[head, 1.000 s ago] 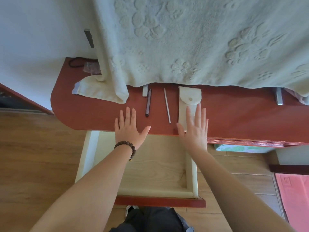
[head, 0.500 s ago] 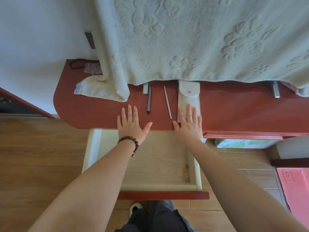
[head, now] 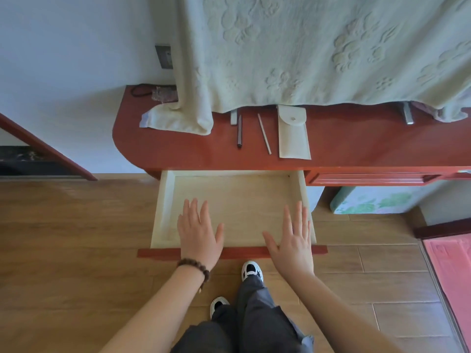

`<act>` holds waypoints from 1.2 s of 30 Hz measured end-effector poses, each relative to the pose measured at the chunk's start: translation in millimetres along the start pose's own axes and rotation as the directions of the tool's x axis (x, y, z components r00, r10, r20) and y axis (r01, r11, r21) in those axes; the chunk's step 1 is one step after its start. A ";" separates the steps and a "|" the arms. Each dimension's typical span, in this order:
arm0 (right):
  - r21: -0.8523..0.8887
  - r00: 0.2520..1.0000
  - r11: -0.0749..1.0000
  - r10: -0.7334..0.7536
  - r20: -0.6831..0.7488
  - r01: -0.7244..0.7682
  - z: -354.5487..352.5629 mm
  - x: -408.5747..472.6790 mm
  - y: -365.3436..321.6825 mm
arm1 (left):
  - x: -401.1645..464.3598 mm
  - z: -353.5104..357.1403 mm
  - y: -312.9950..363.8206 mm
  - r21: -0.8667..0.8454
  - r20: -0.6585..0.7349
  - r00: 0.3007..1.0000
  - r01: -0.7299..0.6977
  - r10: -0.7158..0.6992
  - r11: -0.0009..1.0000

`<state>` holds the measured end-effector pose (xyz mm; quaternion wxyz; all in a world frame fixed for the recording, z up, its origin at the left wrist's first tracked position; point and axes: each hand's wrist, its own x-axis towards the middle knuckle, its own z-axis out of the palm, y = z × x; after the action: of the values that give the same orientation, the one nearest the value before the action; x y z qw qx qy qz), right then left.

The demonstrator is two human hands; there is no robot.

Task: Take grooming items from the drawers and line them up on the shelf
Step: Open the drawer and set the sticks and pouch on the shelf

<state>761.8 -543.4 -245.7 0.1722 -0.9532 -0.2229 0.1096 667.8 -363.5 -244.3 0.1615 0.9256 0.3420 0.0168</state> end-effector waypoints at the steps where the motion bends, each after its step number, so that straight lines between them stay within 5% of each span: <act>1: -0.018 1.000 0.999 0.026 0.000 -0.026 7.0 -14.8 3.1 | -14.7 4.4 -5.5 0.026 0.005 1.000 0.021 -0.021 0.999; 13: -0.061 0.934 0.937 0.349 0.083 -0.344 40.1 -59.5 -4.1 | -64.5 33.1 -29.5 0.220 0.239 0.937 0.202 -0.253 0.954; 31: -0.224 0.954 0.951 0.253 0.160 -0.214 27.6 54.5 -5.3 | 57.8 21.1 -28.7 0.254 0.322 0.930 0.094 -0.175 0.963; 36: -0.090 0.970 0.973 0.220 0.103 -0.211 21.5 85.6 -4.7 | 78.8 20.5 -18.3 0.082 0.139 0.956 0.250 -0.260 0.965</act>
<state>828.9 -493.9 -274.9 0.1089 -0.9702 -0.1313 0.1721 719.5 -306.0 -275.7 0.1579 0.8771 0.4459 -0.0839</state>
